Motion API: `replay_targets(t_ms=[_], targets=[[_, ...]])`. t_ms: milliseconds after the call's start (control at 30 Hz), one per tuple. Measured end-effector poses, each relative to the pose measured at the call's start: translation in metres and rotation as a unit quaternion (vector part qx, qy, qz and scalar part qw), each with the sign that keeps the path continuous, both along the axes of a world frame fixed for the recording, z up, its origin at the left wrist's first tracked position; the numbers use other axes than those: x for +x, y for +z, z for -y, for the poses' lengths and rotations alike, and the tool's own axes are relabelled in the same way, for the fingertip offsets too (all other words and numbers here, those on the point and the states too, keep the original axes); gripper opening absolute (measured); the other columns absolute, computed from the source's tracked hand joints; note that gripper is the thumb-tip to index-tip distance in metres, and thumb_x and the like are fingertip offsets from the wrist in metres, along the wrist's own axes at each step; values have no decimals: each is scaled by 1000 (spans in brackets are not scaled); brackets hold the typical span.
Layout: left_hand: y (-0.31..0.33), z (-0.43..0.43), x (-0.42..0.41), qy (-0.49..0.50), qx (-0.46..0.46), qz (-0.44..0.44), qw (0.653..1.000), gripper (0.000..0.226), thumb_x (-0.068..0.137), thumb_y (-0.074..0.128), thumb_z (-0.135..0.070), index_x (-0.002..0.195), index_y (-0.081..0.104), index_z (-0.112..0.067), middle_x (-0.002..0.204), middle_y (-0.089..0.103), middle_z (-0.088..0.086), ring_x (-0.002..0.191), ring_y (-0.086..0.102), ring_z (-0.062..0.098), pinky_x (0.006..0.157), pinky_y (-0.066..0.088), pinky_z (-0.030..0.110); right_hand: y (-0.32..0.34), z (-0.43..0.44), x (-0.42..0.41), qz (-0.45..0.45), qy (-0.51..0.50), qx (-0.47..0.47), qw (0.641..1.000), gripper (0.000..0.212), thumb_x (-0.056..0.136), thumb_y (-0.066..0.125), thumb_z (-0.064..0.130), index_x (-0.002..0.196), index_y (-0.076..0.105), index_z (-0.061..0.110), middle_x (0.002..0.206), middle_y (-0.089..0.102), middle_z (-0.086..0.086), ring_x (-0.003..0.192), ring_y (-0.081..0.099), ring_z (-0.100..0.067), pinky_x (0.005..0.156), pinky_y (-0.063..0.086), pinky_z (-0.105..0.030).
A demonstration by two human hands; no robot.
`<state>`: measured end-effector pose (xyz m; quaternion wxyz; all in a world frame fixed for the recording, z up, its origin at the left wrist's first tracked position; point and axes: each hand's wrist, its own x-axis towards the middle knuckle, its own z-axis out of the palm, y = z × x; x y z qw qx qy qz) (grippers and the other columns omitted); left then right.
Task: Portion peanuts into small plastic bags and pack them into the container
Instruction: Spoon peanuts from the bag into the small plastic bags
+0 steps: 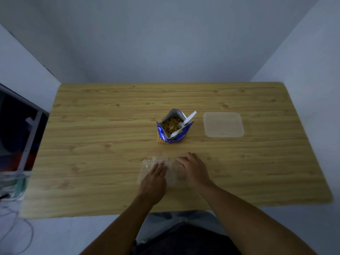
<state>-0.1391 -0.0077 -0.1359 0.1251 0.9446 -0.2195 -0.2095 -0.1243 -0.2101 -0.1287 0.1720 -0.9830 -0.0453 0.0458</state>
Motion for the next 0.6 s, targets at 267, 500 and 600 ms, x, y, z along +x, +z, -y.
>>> replay_targets(t_ms=[267, 500, 600], targets=[[29, 9, 15, 33, -28, 12, 999, 44, 88, 50, -19, 129, 63, -16, 144, 52, 4, 131, 50, 25, 102, 48, 37, -5, 20, 2, 96, 103, 58, 988, 31, 81, 51, 33, 81, 82, 26, 84, 75, 5, 78, 69, -13, 86, 40, -24], [49, 14, 22, 38, -54, 43, 997, 35, 89, 52, -22, 123, 64, -20, 128, 57, 3, 114, 57, 23, 97, 46, 37, 1, 21, 7, -62, 7, 107, 992, 34, 85, 55, 30, 105, 73, 9, 94, 69, -9, 94, 62, -29, 86, 44, -35], [52, 16, 22, 64, -60, 65, 994, 32, 90, 51, -26, 118, 65, -21, 116, 58, 0, 104, 56, 20, 91, 47, 39, 15, 25, 9, -110, -44, 164, 979, 42, 91, 51, 49, 93, 76, 16, 80, 66, -5, 80, 59, -21, 77, 49, -33]])
